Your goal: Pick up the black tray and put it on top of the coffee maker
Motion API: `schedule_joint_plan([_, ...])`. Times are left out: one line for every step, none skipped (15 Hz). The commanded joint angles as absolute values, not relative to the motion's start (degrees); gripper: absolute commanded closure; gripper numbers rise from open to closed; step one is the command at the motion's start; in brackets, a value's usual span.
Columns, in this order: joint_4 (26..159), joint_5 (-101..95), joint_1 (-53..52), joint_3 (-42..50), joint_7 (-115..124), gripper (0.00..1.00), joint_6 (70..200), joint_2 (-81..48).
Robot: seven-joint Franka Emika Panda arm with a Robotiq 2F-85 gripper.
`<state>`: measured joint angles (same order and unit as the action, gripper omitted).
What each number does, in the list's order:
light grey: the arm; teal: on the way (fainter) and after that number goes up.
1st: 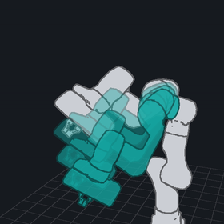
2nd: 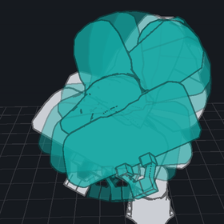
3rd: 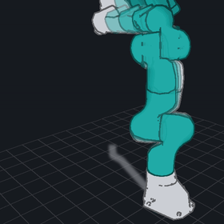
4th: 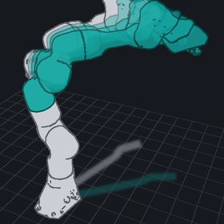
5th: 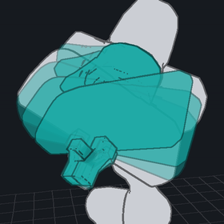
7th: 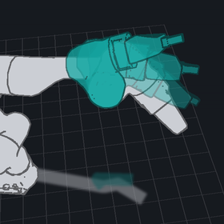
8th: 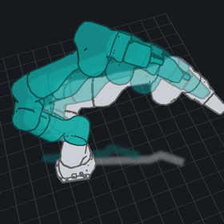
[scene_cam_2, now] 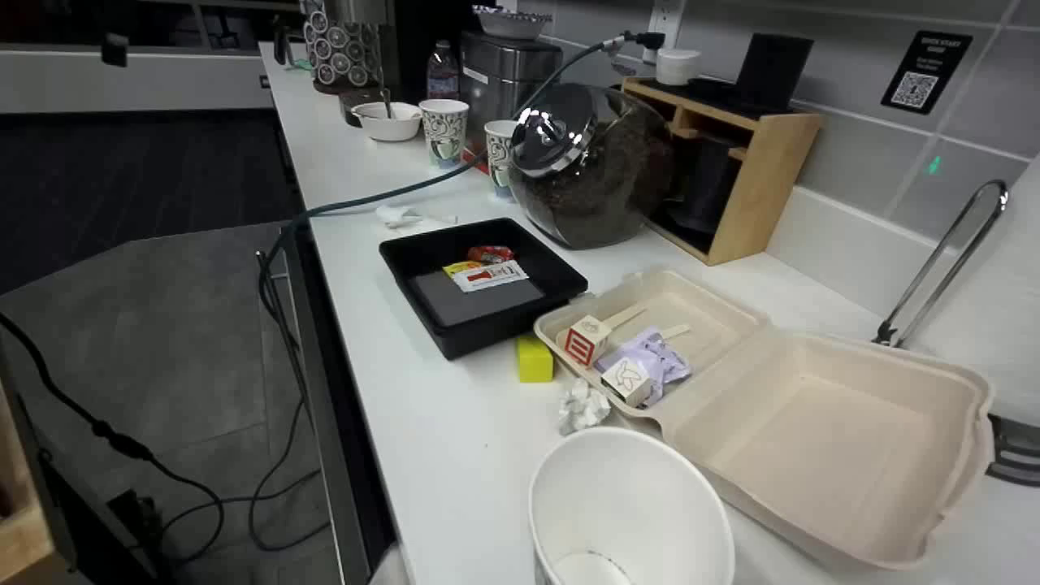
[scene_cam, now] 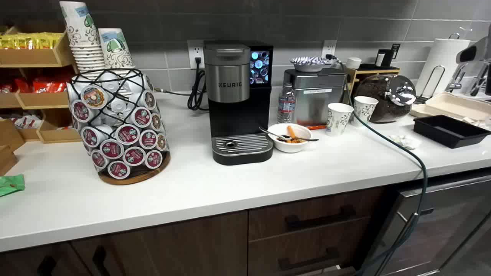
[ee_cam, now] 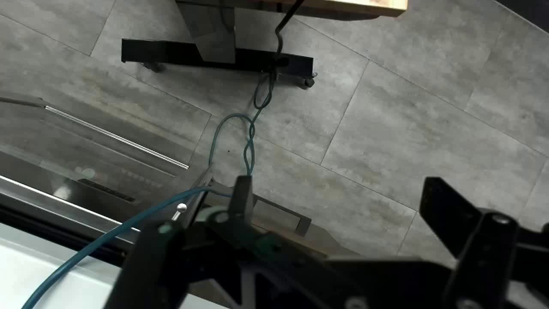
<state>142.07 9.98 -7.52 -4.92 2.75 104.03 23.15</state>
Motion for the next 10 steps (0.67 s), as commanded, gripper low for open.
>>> schedule_joint_plan([142.0, 10.1, -7.1, -5.3, 2.6, 0.00, 103.8, 23.2])
schedule_joint_plan([142.0, 10.1, -7.1, -5.3, 2.6, 0.00, 103.8, 23.2])
schedule_joint_plan([142.0, 10.1, -7.1, -5.3, 2.6, 0.00, 103.8, 23.2])
schedule_joint_plan([142.0, 10.1, -7.1, -5.3, 2.6, 0.00, 103.8, 23.2])
schedule_joint_plan([142.7, 7.9, -6.1, -5.7, 4.5, 0.00, 106.4, 23.9])
schedule_joint_plan([143.5, 5.3, -4.6, -5.4, 5.6, 0.00, 108.8, 25.3])
schedule_joint_plan([143.9, 3.2, -3.4, -4.9, 6.1, 0.00, 110.8, 26.1])
schedule_joint_plan([144.7, -0.2, -1.4, -3.5, 5.1, 0.00, 111.8, 28.0])
schedule_joint_plan([145.2, -2.9, 0.2, -2.7, 5.5, 0.00, 113.0, 29.0])
schedule_joint_plan([146.3, -5.5, 2.5, -0.9, 5.1, 0.00, 113.6, 31.2])
